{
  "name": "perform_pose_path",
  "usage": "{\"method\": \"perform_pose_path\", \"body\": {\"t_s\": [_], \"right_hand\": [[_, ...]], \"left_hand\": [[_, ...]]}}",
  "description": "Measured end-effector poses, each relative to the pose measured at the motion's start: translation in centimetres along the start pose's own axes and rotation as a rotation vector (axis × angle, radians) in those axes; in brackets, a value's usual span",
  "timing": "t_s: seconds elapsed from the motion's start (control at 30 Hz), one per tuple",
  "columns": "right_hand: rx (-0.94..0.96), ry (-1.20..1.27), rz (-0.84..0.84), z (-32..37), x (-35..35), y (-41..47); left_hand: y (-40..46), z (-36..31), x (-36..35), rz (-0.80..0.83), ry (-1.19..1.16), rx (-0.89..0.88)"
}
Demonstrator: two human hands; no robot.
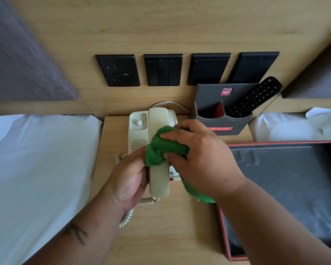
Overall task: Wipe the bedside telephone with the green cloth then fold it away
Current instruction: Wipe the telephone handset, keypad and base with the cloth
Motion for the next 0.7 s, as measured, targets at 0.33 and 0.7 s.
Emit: {"method": "perform_pose_path", "body": {"t_s": [0.33, 0.7], "right_hand": [[-0.196, -0.03, -0.139, -2.4, -1.3, 2.8], [-0.248, -0.06, -0.104, -4.6, -1.3, -0.5]], "left_hand": [[-1.0, -1.0, 2.3, -0.101, 0.15, 0.051], [2.5, -4.1, 5.7, -0.364, 0.216, 0.045]]}}
Point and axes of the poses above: each hand's wrist, its own y-axis towards the middle knuckle, its own x-axis out of the back of the hand, z = x × y, the point moved 3 cm from there along y, towards the middle knuckle, and after that the axes turned 5 degrees about -x, right-handed, at the moved point
